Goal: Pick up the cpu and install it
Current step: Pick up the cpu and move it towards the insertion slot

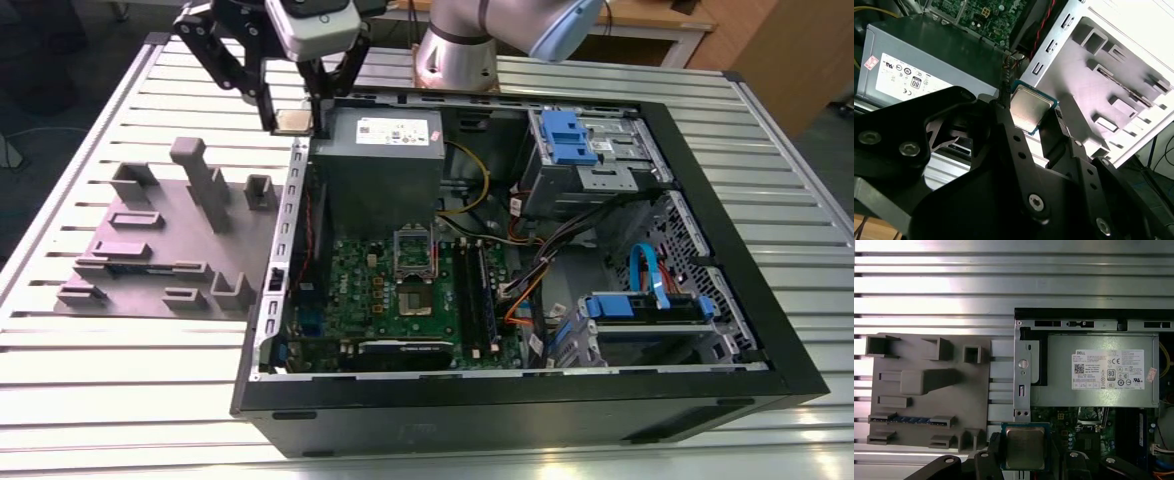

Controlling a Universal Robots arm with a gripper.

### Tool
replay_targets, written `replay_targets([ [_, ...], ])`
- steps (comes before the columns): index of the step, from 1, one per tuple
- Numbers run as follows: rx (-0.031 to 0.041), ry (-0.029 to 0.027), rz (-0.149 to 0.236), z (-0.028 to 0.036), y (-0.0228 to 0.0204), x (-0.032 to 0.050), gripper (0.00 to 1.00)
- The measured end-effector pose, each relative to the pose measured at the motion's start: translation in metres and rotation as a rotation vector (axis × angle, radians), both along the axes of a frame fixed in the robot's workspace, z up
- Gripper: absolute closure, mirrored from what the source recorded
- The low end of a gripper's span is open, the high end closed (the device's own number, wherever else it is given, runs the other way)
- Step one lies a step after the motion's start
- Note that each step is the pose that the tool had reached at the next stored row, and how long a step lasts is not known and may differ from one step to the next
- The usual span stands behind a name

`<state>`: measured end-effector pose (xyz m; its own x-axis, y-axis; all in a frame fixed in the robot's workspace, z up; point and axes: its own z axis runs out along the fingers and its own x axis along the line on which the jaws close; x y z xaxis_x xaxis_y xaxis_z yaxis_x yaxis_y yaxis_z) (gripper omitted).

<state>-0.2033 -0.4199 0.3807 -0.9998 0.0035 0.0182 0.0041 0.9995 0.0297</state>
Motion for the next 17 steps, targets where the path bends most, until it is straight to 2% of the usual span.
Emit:
replay_targets([
  [17, 0.0000, 0.0000, 0.000, 0.0000, 0.0000, 0.0155, 0.53],
])
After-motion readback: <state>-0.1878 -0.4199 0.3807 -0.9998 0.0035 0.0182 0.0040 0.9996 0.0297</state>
